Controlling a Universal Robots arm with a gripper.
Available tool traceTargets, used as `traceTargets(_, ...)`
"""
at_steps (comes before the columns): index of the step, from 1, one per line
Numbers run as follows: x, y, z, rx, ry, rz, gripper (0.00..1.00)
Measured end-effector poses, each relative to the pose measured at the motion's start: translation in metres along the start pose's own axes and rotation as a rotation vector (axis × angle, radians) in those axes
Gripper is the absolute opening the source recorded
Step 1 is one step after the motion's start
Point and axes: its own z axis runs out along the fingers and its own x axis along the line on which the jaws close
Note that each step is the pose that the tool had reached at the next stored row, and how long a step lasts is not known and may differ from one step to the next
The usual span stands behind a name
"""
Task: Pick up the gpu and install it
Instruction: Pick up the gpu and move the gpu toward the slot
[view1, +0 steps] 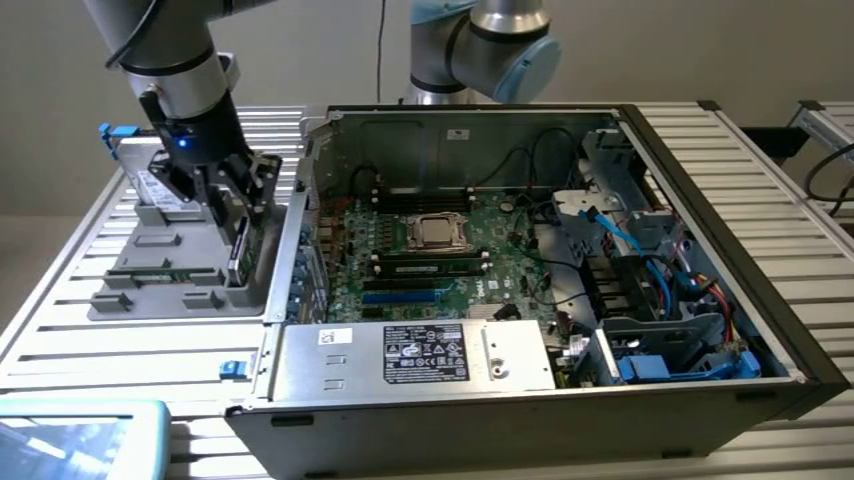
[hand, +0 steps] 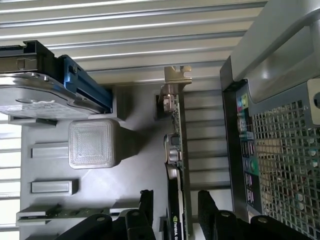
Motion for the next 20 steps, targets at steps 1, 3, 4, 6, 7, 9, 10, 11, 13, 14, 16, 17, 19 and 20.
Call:
traceTargets(1,0.000,-0.0002,0.0018,0.0000,0.0000,0.000,0.49)
traceTargets(3,0.000,-0.0006,0.0054,0.0000,0.0000,0.000,0.49)
traceTargets(4,0.000,-0.0008,0.0072,0.0000,0.0000,0.000,0.49)
traceTargets(6,0.000,-0.0012,0.0108,0.0000,0.0000,0.000,0.49)
traceTargets(7,0.000,-0.0014,0.0126,-0.0002,-0.0001,0.000,0.49)
traceTargets(9,0.000,-0.0019,0.0157,-0.0018,-0.0018,0.000,0.49)
traceTargets(10,0.001,-0.0021,0.0171,-0.0025,-0.0034,0.000,0.49)
traceTargets(11,0.001,-0.0022,0.0185,-0.0031,-0.0049,-0.001,0.49)
traceTargets(13,0.001,-0.0023,0.0186,-0.0030,-0.0049,-0.001,0.49)
traceTargets(14,0.001,-0.0024,0.0189,-0.0030,-0.0049,-0.001,0.49)
traceTargets(16,0.001,-0.0026,0.0213,-0.0031,-0.0053,-0.001,0.49)
traceTargets(17,0.001,-0.0027,0.0229,-0.0031,-0.0054,-0.001,0.49)
traceTargets(19,0.001,-0.0030,0.0253,-0.0031,-0.0054,-0.001,0.49)
traceTargets(20,0.001,-0.0031,0.0263,-0.0031,-0.0055,-0.001,0.49)
